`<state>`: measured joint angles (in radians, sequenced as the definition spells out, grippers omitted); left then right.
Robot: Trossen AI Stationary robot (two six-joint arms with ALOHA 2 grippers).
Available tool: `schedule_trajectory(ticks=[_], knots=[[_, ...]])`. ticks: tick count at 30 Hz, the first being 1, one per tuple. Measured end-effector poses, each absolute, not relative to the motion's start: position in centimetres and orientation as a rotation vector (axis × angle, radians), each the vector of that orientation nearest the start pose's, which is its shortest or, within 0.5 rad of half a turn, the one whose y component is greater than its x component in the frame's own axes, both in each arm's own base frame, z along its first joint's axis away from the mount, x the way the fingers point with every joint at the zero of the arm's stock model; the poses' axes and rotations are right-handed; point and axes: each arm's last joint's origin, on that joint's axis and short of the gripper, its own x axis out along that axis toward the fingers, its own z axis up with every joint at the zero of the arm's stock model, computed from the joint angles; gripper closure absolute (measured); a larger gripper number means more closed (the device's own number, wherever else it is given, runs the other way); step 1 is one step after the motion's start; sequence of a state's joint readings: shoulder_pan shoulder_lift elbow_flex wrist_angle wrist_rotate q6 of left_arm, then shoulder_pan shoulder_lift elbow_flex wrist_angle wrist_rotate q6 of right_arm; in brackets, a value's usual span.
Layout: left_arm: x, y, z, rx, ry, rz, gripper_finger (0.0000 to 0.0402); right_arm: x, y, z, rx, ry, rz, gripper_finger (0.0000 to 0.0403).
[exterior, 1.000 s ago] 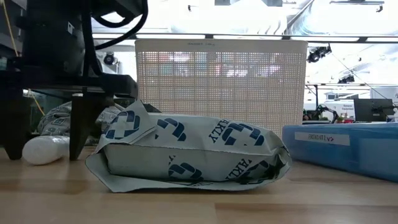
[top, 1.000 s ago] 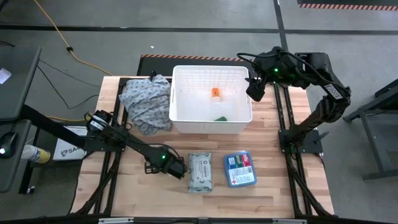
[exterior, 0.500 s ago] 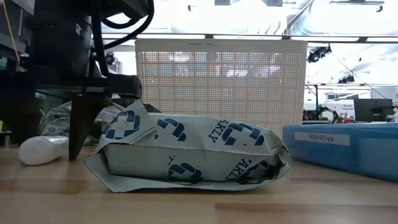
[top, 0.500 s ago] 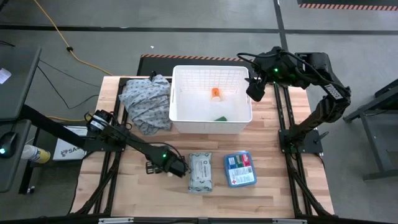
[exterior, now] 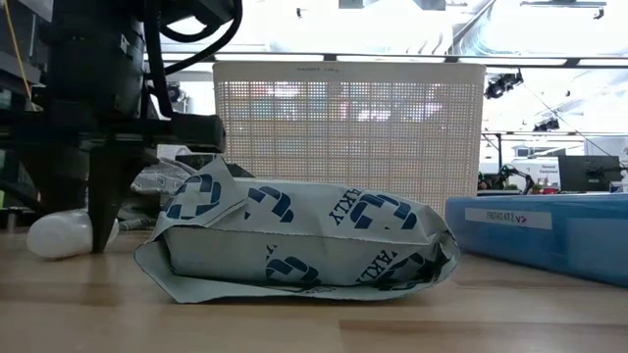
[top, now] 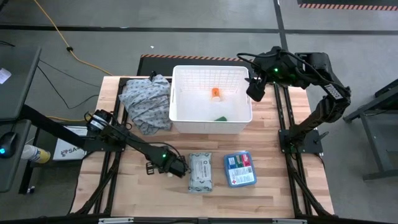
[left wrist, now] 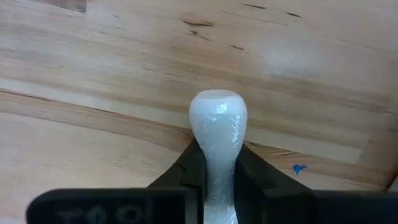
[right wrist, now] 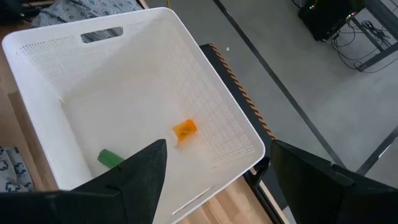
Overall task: Pick & place medical supplies in basket/bin
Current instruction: Put the white gauze in the white bin
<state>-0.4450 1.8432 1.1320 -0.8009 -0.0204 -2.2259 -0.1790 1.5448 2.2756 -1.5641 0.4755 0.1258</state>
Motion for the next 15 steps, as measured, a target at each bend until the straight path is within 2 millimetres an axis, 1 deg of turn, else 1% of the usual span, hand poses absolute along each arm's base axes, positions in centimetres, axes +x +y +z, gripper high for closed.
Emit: schedule_trajectory(ticks=[3,7,10,15], knots=[[28.9,-13.7,15.3,-1.399,1.056,1.281,0.0319,21.3,-5.2,50.7,-0.010,0.788,-0.666,0.0126],[28.6,-13.6,16.8,-1.429,1.043,1.230,0.0311,21.4,-5.2,50.7,-0.012,0.783,-0.666,0.0126],[28.3,-13.7,17.8,-1.432,1.036,1.201,0.0321,21.4,-5.2,50.7,-0.012,0.783,-0.665,0.0126],[28.8,-14.1,20.6,-1.392,1.038,1.158,0.0322,21.4,-5.2,50.7,-0.012,0.783,-0.665,0.0126]])
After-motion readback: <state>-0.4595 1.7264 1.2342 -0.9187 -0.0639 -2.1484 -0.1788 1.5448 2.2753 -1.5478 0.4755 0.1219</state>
